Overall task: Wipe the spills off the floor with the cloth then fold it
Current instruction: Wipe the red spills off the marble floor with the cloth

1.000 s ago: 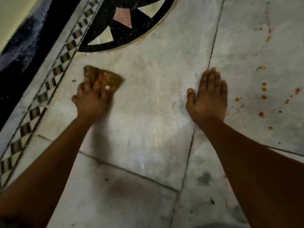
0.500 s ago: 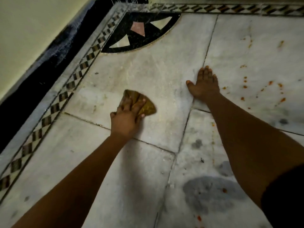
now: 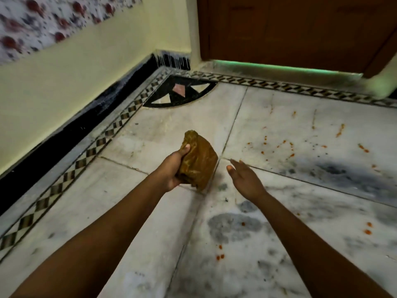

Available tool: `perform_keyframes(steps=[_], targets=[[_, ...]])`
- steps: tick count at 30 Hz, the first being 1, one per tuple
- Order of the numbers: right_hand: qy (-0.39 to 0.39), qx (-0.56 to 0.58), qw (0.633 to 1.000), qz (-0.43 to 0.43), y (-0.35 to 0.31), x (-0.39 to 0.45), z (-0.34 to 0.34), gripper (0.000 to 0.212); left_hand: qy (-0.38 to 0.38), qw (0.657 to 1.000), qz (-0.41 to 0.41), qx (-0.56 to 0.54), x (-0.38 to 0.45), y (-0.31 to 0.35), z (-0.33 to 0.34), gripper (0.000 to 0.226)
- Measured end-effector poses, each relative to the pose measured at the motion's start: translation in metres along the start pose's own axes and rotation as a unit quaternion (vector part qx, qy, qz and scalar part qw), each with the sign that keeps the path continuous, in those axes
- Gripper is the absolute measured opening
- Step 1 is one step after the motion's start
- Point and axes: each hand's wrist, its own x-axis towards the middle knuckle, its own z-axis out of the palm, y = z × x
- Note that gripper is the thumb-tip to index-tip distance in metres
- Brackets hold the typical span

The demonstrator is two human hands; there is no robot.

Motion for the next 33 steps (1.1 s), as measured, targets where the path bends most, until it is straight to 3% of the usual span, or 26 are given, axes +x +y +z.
perform_keyframes(steps=[2, 4, 7, 10, 12, 17, 22, 24, 27, 30, 33], targets=[[0.039, 0.08, 0.996, 0.029, -0.017, -0.014, -0.013, 0.048, -0.047, 0.998, -0.013, -0.032, -0.016, 0.009, 0.02, 0.041], [0.081, 0.237, 0.966, 0.068, -0.037, -0.031, -0.031, 0.049, -0.092, 0.995, -0.009, -0.045, -0.038, 0.02, 0.04, 0.043], [0.053, 0.487, 0.862, 0.132, -0.061, -0.045, -0.057, 0.06, -0.135, 0.989, 0.005, -0.057, -0.062, 0.037, 0.068, 0.042], [0.026, 0.615, 0.773, 0.152, -0.066, -0.056, -0.083, 0.058, -0.161, 0.984, 0.017, -0.071, -0.073, 0.038, 0.091, 0.041], [0.05, 0.646, 0.745, 0.156, -0.066, -0.067, -0.097, 0.049, -0.156, 0.985, 0.024, -0.074, -0.071, 0.032, 0.102, 0.038], [0.154, 0.469, 0.844, 0.211, -0.035, -0.104, -0.116, 0.029, -0.104, 0.994, 0.012, 0.002, -0.053, 0.01, 0.113, 0.026], [0.242, 0.286, 0.899, 0.229, -0.005, -0.117, -0.132, 0.035, -0.105, 0.992, -0.03, 0.062, -0.042, -0.027, 0.133, 0.023], [0.271, 0.266, 0.898, 0.221, 0.0, -0.118, -0.138, 0.037, -0.1, 0.992, -0.036, 0.066, -0.039, -0.038, 0.141, 0.022], [0.293, 0.324, 0.874, 0.213, 0.006, -0.117, -0.145, 0.028, -0.113, 0.992, -0.013, 0.057, -0.033, -0.043, 0.151, 0.024], [0.275, 0.394, 0.849, 0.221, 0.008, -0.117, -0.144, 0.018, -0.179, 0.982, 0.012, 0.059, -0.038, -0.043, 0.168, 0.03], [0.264, 0.394, 0.857, 0.202, 0.006, -0.12, -0.144, 0.02, -0.246, 0.958, 0.055, 0.138, -0.057, -0.04, 0.186, 0.032]])
